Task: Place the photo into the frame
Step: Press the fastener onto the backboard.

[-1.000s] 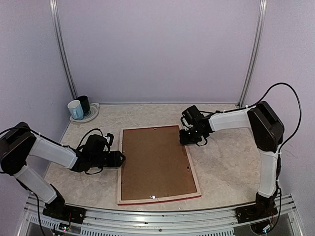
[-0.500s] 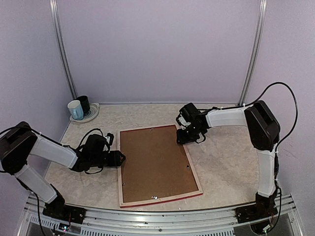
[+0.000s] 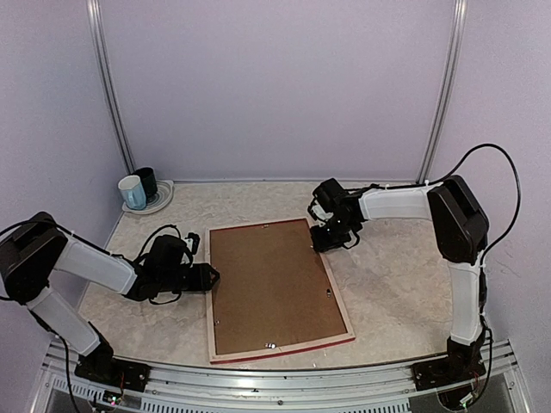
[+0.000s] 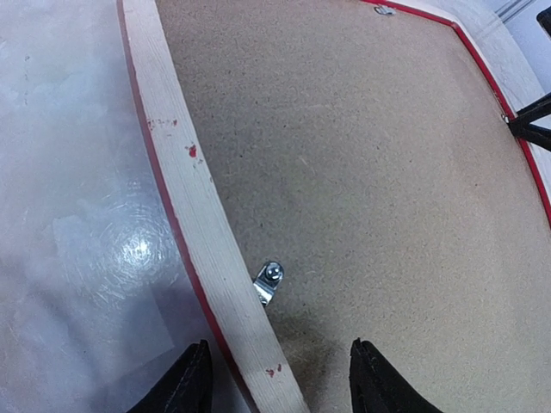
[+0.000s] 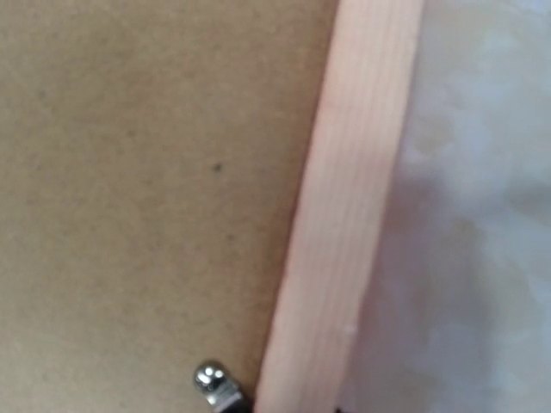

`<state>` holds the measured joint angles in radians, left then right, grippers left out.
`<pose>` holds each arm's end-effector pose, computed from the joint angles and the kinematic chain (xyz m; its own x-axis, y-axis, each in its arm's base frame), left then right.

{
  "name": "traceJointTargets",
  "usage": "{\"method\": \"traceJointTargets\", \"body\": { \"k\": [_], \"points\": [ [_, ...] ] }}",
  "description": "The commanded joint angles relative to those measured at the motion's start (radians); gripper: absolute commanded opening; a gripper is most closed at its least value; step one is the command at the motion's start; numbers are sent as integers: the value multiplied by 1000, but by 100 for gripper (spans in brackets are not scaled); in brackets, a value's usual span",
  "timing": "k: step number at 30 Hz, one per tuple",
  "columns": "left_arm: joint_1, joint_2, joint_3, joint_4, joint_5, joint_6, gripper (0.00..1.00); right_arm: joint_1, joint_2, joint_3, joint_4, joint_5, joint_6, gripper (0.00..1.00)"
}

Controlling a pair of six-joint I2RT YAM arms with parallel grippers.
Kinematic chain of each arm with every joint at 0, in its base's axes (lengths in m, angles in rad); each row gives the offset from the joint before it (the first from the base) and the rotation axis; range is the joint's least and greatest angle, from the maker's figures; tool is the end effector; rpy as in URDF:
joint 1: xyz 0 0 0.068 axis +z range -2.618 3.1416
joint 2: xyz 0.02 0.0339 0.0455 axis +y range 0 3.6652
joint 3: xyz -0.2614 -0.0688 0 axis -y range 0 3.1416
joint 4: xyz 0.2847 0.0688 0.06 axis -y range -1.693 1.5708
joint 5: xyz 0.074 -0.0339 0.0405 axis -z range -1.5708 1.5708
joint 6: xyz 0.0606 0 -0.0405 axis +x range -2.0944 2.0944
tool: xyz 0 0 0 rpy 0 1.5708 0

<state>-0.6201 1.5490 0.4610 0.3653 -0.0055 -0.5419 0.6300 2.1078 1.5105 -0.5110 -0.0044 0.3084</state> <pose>0.2448 -0.1744 0.0615 -0.7591 -0.0917 -0.6444 0.2174 0.8975 -0.3837 0.3901 0.2847 0.1071 -0.8683 -0.2575 -0.4239 -0.3434 0.9288 0.1392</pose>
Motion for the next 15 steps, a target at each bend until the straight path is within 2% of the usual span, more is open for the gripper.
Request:
{"method": "traceJointTargets", "body": {
  "k": [1, 5, 11, 15],
  "points": [
    [3, 42, -19, -100, 43, -5, 53, 3, 51, 2, -25, 29, -10, 21],
    [3, 58, -13, -98, 51, 0, 47, 5, 50, -6, -9, 13, 1, 23],
    [2, 88, 3, -105, 63, 11, 32, 4, 47, 40, -36, 16, -26, 40],
    [0, 103, 11, -108, 73, 18, 28, 4, 62, 90, -86, 21, -64, 42]
  ]
}}
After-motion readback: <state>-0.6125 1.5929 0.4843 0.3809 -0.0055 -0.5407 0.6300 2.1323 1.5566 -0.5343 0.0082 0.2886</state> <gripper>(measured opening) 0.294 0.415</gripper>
